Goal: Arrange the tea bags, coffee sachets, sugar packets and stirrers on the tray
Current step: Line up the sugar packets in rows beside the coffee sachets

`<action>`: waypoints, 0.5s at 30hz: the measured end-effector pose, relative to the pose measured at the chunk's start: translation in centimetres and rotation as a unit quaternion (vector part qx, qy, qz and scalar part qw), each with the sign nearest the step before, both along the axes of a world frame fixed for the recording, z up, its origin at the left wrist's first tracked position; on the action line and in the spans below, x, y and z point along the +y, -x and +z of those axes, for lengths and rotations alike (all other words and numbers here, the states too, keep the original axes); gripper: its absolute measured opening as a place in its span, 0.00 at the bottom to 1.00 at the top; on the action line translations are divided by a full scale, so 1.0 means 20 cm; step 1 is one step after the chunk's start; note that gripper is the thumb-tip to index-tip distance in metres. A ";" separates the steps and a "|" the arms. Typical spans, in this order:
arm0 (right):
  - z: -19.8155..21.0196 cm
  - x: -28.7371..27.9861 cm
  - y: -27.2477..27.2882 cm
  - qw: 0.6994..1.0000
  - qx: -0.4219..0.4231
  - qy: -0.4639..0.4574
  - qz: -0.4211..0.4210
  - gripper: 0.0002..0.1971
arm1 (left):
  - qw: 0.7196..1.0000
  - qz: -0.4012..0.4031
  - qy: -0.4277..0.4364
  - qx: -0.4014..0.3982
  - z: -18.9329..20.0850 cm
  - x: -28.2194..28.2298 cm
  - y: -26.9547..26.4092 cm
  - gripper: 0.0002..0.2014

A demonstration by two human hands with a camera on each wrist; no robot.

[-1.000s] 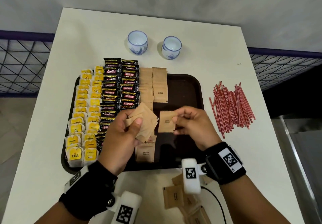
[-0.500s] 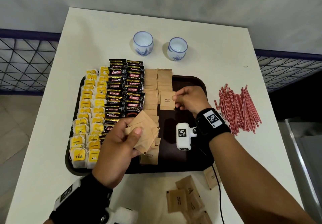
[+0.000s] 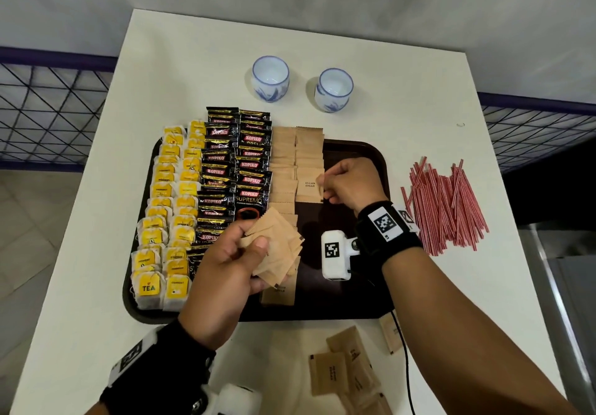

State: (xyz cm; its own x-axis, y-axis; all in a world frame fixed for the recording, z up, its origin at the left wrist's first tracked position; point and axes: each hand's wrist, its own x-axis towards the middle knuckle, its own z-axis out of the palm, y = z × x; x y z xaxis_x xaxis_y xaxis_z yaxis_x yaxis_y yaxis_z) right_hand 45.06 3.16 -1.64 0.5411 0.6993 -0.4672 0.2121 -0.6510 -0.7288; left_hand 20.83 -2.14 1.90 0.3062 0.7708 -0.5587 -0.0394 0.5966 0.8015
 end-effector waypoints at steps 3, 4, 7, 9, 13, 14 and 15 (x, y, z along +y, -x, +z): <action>0.02 0.01 0.01 1.000 0.001 -0.001 -0.001 0.03 | 1.000 0.006 0.016 -0.017 -0.01 0.01 -0.01 0.12; 0.02 0.01 0.01 1.000 0.005 -0.002 -0.002 0.03 | 0.999 0.009 0.025 -0.026 -0.01 0.01 -0.01 0.12; 0.05 -0.01 0.02 1.000 -0.009 -0.019 -0.003 0.03 | 0.999 0.007 0.027 -0.030 0.00 0.02 -0.03 0.13; 0.09 -0.05 0.03 0.998 -0.044 -0.039 0.025 0.06 | 1.000 -0.002 0.008 -0.012 0.01 0.02 -0.04 0.13; 0.21 -0.18 0.09 0.992 0.047 -0.096 0.062 0.06 | 1.000 -0.014 -0.013 -0.005 0.04 0.03 -0.06 0.11; 0.24 -0.22 0.10 0.988 0.087 -0.109 0.069 0.06 | 1.000 -0.014 -0.018 -0.004 0.04 0.03 -0.07 0.11; 0.27 -0.27 0.12 0.982 0.121 -0.121 0.083 0.08 | 1.000 -0.012 -0.024 -0.001 0.05 0.04 -0.08 0.10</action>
